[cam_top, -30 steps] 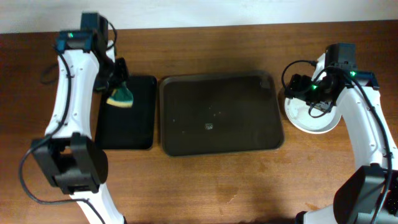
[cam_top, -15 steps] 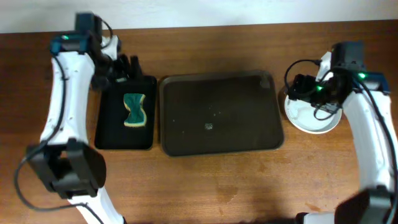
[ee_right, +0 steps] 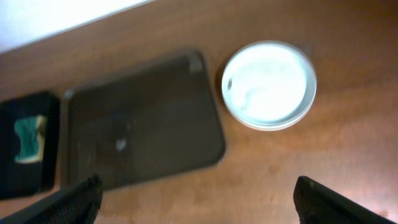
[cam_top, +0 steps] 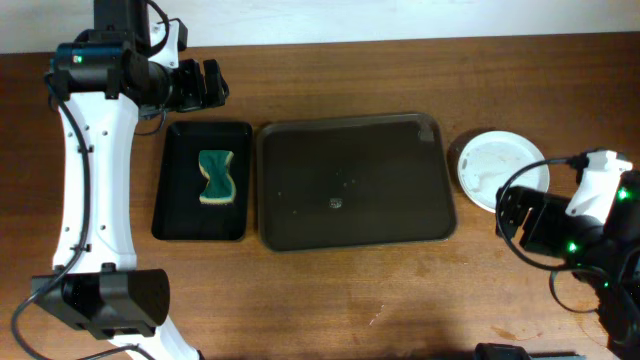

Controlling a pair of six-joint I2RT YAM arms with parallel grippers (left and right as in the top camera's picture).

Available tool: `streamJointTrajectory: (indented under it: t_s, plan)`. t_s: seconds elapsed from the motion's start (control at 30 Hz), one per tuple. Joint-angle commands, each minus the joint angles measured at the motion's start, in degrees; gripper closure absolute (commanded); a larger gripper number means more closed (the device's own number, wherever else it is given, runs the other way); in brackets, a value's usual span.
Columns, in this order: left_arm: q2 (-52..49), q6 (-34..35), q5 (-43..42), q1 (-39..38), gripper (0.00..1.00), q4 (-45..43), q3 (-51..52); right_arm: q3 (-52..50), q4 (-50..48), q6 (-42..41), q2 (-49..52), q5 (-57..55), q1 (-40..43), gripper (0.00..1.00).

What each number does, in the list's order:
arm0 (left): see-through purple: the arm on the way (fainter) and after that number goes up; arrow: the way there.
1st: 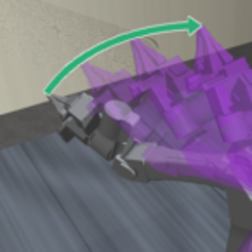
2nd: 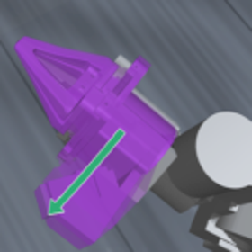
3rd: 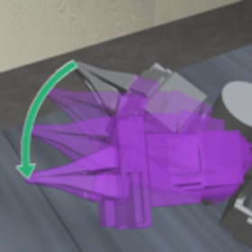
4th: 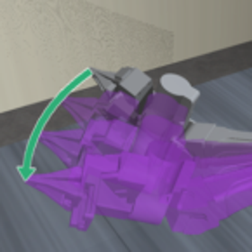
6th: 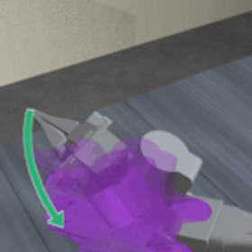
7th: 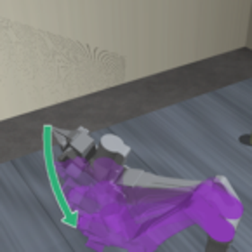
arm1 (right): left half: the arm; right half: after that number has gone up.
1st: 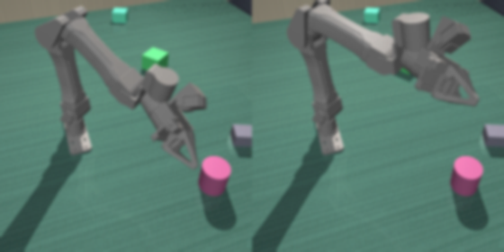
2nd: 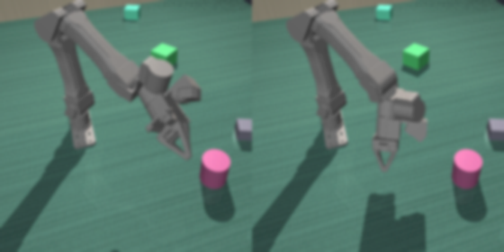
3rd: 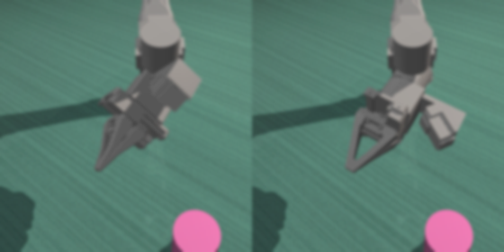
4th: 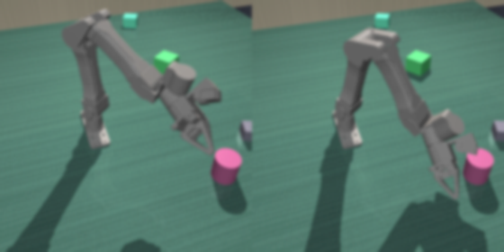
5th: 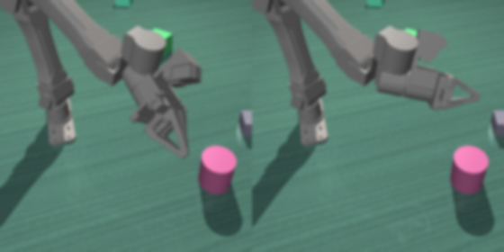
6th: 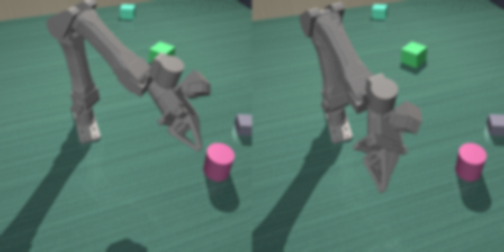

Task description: Clean dirty plates on tray and stack at the side

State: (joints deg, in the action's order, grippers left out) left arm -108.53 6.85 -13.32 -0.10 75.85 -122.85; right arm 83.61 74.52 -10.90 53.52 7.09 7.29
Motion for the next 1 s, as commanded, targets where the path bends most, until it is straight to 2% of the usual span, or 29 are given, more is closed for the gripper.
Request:
streamJointTrajectory:
  t_s: [0.0,0.1,0.17,0.2,0.3,0.47,0.57,0.63,0.97]
  plan:
    - [-0.20,-0.50,-0.44,0.11,0.01,-0.11,-0.09,-4.98,-9.64,7.56,-2.12,-2.58,-1.36,0.01]
    - [-0.20,-0.50,-0.44,0.11,0.00,-0.11,-0.09,-20.79,-26.16,9.01,-10.80,-1.27,-1.46,0.01]
    - [-0.20,-0.50,-0.42,0.11,0.01,-0.11,-0.09,-42.60,-47.91,8.98,-23.32,-1.09,-3.28,0.01]
    - [-0.20,-0.50,-0.42,0.11,0.01,-0.11,-0.09,-50.05,-53.99,8.98,-28.00,-1.11,-4.37,0.01]
    - [-0.20,-0.50,-0.44,0.11,0.00,-0.11,-0.09,-65.59,-63.91,8.98,-39.71,-2.10,-6.60,0.01]
    - [-0.20,-0.50,-0.44,0.11,0.01,-0.11,-0.09,-82.03,-77.26,8.96,-52.17,-3.04,-7.34,0.01]
    - [-0.20,-0.50,-0.42,0.11,0.01,-0.11,-0.09,-83.30,-76.00,8.98,-53.33,-3.08,-7.34,0.01]
    - [-0.20,-0.50,-0.44,0.11,0.01,-0.11,-0.09,-83.30,-70.36,8.52,-53.31,-1.53,-7.37,0.01]
    - [-0.20,-0.50,-0.42,0.11,0.01,-0.11,-0.09,-83.30,-70.64,8.55,-53.16,-0.26,-7.65,0.01]
